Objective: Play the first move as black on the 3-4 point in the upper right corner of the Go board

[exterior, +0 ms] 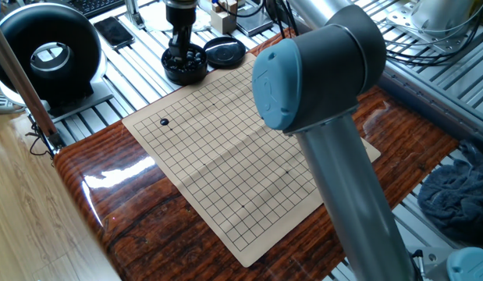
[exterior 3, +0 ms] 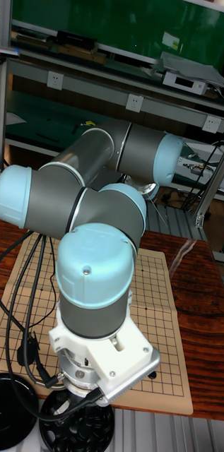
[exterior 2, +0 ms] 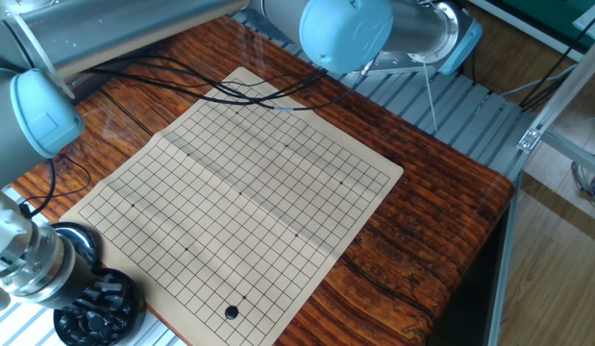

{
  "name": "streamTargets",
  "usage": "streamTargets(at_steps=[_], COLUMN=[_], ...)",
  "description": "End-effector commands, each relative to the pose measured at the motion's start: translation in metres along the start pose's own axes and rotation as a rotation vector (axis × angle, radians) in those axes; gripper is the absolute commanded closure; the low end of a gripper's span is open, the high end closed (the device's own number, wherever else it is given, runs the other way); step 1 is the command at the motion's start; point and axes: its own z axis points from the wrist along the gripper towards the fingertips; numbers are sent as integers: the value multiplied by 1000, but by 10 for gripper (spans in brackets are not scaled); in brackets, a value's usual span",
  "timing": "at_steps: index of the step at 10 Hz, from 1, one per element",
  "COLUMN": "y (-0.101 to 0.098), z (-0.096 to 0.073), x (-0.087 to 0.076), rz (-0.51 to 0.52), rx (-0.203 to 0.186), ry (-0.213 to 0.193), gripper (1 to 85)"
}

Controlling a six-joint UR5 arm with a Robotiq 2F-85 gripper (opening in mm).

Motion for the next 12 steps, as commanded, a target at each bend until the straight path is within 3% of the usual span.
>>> streamTargets(at_steps=[1,12], y=[3,3], z=[0,-2], x=[0,1], rz=[-1,9], rx=[-14,-14], ry=[-6,-8], gripper=[593,660])
